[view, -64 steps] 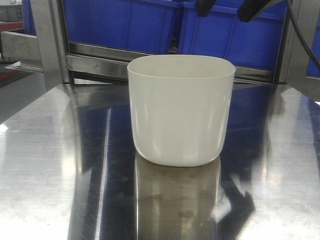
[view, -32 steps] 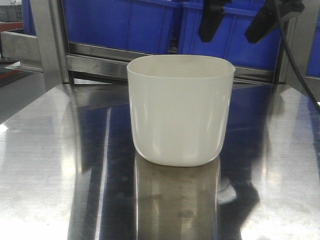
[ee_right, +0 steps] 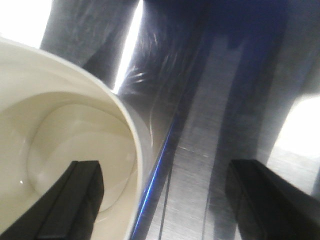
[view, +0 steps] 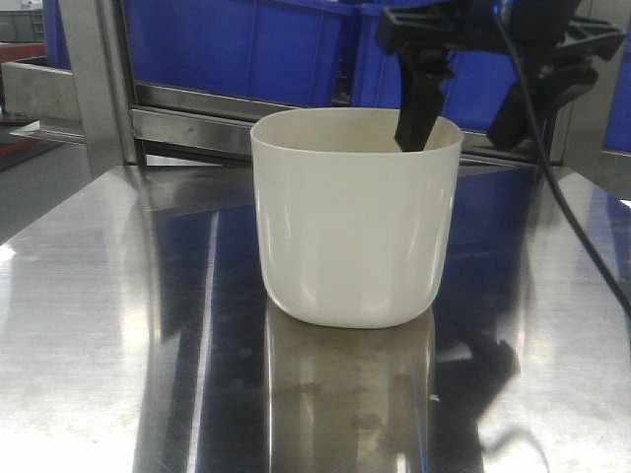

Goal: Move white bin to right shelf second layer
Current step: 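Lower the right gripper into the white bin's rim, then close the right gripper on the rim and lift the bin, then hold the bin in the right gripper and back away from the table, then turn the base and drive along the yellow floor line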

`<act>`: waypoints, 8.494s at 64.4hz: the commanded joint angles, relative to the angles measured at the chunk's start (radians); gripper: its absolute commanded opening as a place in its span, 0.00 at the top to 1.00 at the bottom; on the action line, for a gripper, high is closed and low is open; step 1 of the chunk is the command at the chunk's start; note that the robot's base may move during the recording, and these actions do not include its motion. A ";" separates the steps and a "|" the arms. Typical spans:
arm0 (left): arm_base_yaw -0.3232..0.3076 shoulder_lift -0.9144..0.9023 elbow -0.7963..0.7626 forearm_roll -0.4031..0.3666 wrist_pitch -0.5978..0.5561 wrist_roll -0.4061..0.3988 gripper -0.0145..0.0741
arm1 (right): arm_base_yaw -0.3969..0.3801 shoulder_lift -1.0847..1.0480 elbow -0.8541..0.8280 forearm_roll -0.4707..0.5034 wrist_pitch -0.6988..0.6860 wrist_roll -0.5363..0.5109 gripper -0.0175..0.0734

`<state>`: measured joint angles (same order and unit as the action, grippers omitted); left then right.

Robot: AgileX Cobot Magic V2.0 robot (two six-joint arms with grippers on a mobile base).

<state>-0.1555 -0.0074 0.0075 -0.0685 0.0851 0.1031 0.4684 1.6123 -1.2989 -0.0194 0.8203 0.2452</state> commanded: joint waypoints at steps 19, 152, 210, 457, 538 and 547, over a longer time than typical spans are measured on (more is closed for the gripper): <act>-0.005 -0.014 0.037 -0.005 -0.085 -0.004 0.74 | 0.001 0.063 -0.031 0.063 -0.051 -0.008 0.13; -0.005 -0.014 0.037 -0.005 -0.085 -0.004 0.74 | -0.302 -1.243 0.738 -0.080 -0.473 -0.007 0.75; -0.005 -0.014 0.037 -0.005 -0.085 -0.004 0.74 | -0.302 -1.242 0.738 -0.080 -0.472 -0.007 0.75; -0.005 -0.014 0.037 -0.005 -0.085 -0.004 0.74 | -0.302 -1.239 0.739 -0.080 -0.472 -0.007 0.74; -0.005 -0.014 0.037 -0.005 -0.085 -0.004 0.74 | -0.302 -1.239 0.739 -0.080 -0.472 -0.007 0.74; -0.005 -0.014 0.037 -0.005 -0.085 -0.004 0.74 | -0.302 -1.239 0.739 -0.080 -0.472 -0.007 0.74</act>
<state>-0.1555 -0.0074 0.0075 -0.0685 0.0834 0.1031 0.1722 0.3643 -0.5283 -0.0979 0.4592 0.2444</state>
